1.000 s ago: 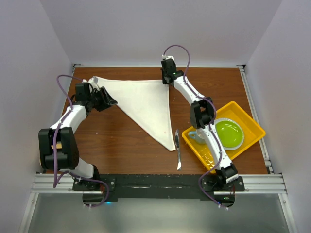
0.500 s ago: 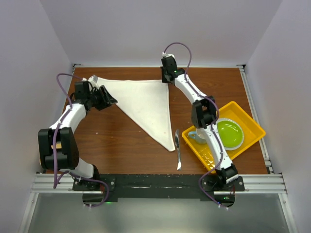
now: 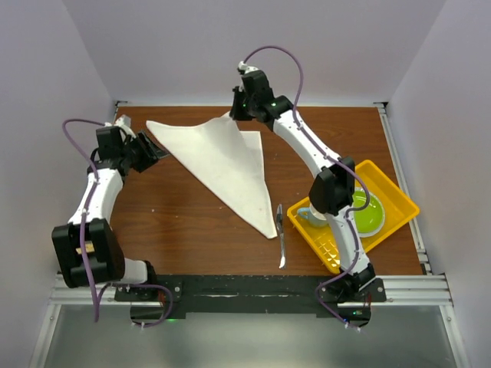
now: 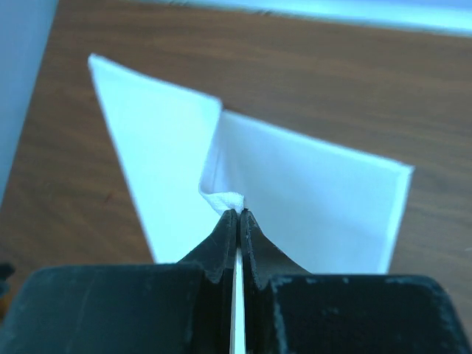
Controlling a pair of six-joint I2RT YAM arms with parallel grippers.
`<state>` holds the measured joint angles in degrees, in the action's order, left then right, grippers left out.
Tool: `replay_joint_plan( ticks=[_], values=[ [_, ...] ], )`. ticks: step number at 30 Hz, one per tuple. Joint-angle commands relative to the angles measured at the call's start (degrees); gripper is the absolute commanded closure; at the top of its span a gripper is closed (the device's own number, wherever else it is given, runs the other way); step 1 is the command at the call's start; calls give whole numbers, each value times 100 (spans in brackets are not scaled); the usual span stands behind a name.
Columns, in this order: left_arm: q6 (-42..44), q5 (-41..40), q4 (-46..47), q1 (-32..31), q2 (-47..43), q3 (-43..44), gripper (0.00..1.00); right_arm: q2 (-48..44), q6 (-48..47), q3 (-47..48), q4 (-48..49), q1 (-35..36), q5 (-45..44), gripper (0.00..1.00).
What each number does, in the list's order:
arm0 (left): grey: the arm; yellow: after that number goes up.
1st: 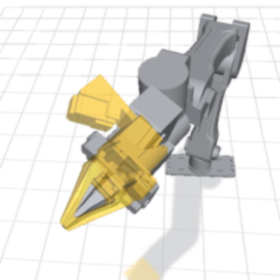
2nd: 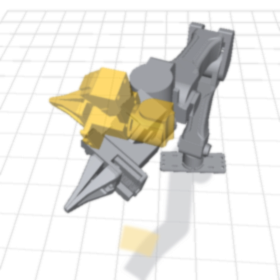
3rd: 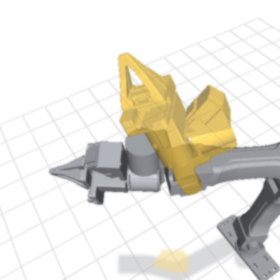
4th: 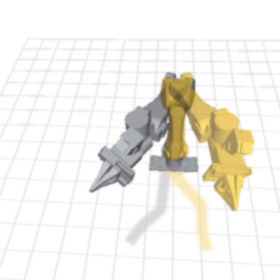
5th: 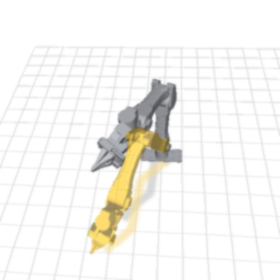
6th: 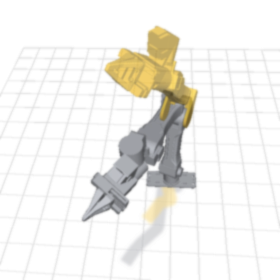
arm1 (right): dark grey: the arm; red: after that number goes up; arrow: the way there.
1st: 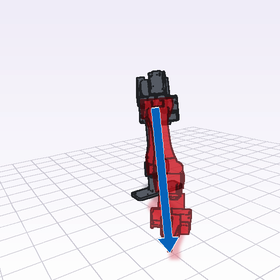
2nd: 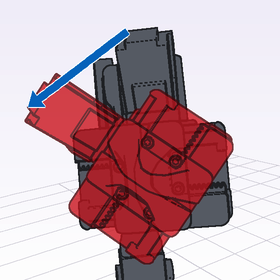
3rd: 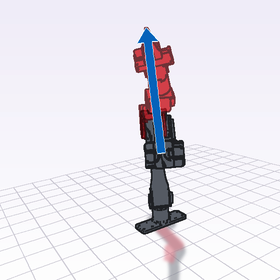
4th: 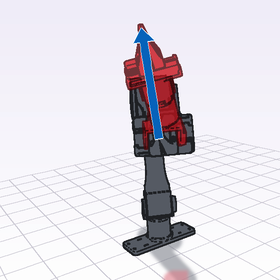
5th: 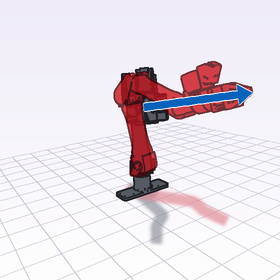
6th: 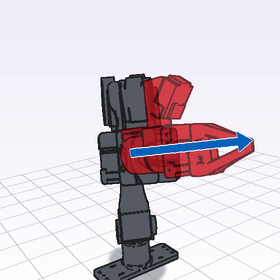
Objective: Fold the napkin, place the utensils inside, and roll it up
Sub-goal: Fold the napkin
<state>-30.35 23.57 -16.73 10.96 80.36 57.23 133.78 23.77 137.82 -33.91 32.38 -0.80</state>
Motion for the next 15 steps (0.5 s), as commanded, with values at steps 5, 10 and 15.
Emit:
replay_joint_plan(
  ticks=[5, 10, 15],
  values=[
    [108, -1108, -700, 477, -731, -63, 44, -861, 540, -527, -143, 751, 958, 100],
    [-198, -2066, -1130, 626, -943, 173, 44, -1143, 848, -967, -45, 1252, 1380, 100],
    [-445, -3191, -1525, 749, -961, 420, 44, -1337, 1234, -1319, 217, 1604, 1890, 100]
  ],
)
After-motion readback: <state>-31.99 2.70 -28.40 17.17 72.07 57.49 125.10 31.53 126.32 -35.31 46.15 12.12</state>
